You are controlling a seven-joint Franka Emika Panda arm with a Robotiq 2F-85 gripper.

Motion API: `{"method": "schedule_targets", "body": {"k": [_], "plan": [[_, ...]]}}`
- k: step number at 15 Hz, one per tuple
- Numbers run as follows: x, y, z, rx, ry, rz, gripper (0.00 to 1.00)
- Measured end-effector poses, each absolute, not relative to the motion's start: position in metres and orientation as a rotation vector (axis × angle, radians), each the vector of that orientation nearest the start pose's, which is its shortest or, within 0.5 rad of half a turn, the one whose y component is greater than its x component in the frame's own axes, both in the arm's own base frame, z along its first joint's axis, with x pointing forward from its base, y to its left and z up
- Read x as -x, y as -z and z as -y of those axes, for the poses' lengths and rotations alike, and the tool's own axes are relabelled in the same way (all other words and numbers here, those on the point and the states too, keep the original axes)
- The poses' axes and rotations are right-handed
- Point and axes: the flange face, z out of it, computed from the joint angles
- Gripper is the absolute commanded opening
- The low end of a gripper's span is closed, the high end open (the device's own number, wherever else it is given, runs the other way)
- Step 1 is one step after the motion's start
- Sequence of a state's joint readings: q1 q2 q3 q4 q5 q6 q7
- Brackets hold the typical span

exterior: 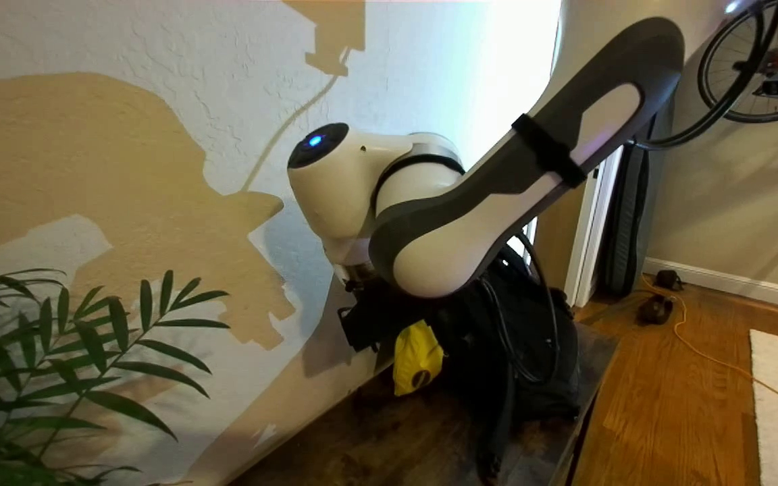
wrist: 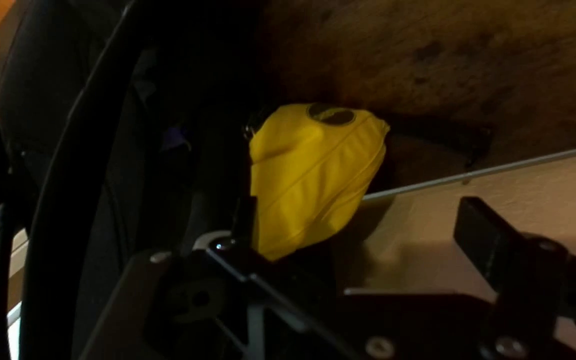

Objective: Place the banana plush toy inside the black backpack

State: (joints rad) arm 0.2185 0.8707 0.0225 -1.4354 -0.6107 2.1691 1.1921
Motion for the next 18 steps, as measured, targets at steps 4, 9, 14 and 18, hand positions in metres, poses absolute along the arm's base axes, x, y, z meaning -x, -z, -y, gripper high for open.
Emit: {"method": "schedule_targets", "body": {"k": [4, 9, 14, 18], "plan": [[-0.699, -0.138, -0.134, 3.291, 0.292, -1.119, 1.0], [-0.705, -0.114, -0.119, 3.21, 0.312, -1.192, 1.0], [-0.71, -0.101, -0.109, 3.211, 0.341, -1.246, 1.0], [-0.715, -0.09, -0.102, 3.217, 0.395, -1.299, 1.0]]}}
